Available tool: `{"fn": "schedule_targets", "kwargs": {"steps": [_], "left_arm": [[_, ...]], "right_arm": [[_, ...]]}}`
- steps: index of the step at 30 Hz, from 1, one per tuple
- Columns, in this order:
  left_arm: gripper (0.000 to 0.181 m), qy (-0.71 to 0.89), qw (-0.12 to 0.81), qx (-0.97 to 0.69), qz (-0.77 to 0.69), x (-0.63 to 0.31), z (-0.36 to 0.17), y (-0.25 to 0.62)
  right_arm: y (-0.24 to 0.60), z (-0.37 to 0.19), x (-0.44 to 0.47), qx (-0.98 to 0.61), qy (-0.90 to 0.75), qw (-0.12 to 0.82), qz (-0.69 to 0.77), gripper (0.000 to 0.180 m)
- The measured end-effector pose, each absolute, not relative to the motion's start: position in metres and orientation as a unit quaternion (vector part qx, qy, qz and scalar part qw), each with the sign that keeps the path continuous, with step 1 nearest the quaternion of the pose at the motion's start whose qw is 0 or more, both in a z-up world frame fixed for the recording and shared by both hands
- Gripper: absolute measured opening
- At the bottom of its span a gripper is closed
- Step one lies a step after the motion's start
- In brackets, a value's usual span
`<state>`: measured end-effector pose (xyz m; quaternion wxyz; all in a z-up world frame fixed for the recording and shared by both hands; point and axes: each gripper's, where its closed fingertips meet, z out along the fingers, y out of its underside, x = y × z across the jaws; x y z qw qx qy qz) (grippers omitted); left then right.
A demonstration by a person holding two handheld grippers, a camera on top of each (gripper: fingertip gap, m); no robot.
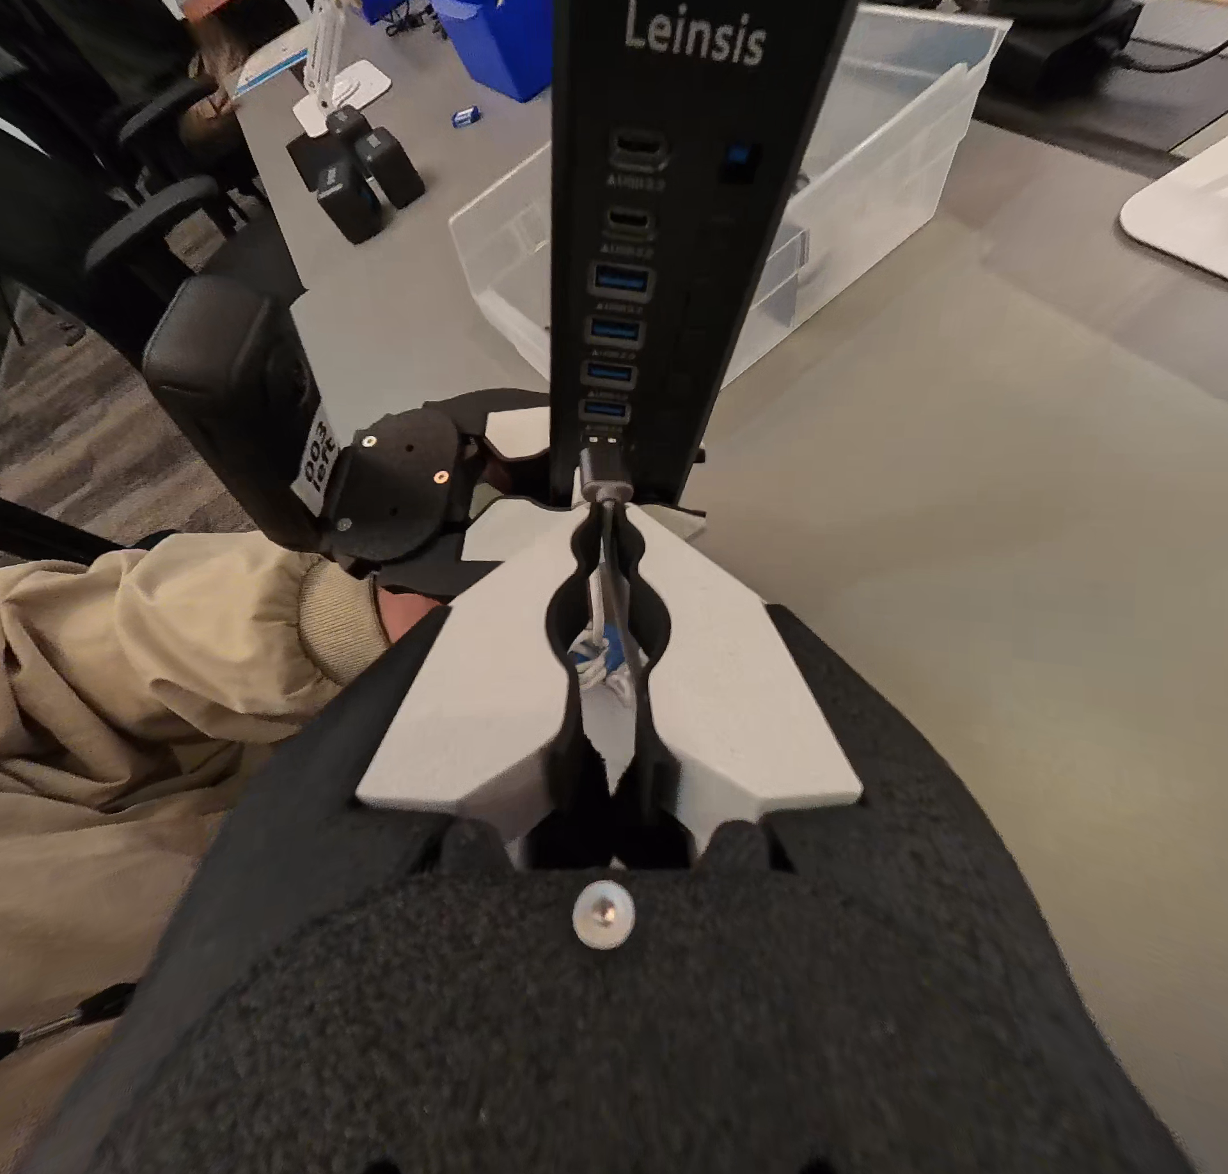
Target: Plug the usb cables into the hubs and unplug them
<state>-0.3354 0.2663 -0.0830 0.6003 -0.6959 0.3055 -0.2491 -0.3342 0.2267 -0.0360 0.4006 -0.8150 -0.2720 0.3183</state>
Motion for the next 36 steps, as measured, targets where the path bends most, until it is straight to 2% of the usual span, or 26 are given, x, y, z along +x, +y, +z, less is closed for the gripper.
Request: {"fn": "schedule_targets", "kwargs": {"steps": [19,24,31,34,36], "left_arm": [[0.031,0.328,0.607,-0.684,-0.236,-0.332,-0.082,0.263],[0.030,0.305,0.580,-0.688,-0.313,-0.331,-0.081,0.262],[0.030,0.274,0.494,-0.635,-0.527,-0.324,-0.061,0.242],[0.030,0.250,0.427,-0.594,-0.634,-0.320,-0.049,0.228],[0.030,0.239,0.390,-0.574,-0.679,-0.316,-0.045,0.221]], "right_arm": [[0.223,-0.037,-0.339,-0.801,-0.265,0.412,0.343,0.003],[0.224,-0.035,-0.344,-0.788,-0.290,0.419,0.346,0.005],[0.220,-0.003,-0.321,-0.700,-0.340,0.469,0.418,0.054],[0.232,0.009,-0.301,-0.671,-0.308,0.498,0.455,0.053],[0.237,0.007,-0.299,-0.661,-0.268,0.481,0.509,0.053]]}}
